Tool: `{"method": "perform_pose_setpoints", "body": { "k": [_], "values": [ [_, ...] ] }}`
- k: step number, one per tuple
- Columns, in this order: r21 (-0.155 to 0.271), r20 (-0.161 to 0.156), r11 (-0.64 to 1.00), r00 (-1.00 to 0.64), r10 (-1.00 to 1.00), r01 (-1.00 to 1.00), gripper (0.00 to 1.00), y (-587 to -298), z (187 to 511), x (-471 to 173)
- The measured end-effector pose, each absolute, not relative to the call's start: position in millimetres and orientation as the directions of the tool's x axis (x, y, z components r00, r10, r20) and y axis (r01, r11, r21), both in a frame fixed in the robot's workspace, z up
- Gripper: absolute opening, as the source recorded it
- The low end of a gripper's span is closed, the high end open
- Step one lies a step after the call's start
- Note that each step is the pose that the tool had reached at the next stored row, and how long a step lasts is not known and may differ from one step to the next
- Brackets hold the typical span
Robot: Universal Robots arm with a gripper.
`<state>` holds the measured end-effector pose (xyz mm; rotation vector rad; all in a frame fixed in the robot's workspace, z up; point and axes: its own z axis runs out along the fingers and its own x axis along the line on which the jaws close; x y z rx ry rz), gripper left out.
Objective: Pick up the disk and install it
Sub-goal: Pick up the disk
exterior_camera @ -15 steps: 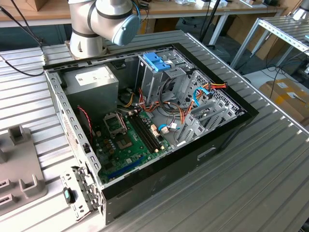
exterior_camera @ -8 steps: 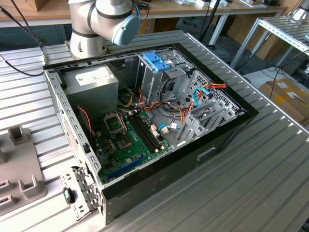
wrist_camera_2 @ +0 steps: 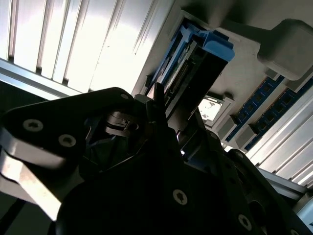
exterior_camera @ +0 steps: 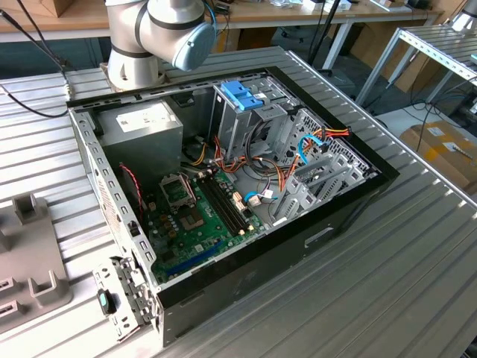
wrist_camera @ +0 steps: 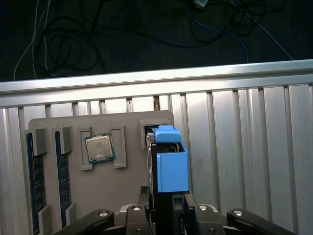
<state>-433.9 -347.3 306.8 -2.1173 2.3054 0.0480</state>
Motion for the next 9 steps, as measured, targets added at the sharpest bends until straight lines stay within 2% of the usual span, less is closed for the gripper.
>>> {"method": "perform_pose_setpoints", "body": {
  "k": [9],
  "values": [
    [0.015,-0.029,0.085,-0.085,-0.996,-0.996,0.36,-346.5,308.3,-433.9]
  ]
}}
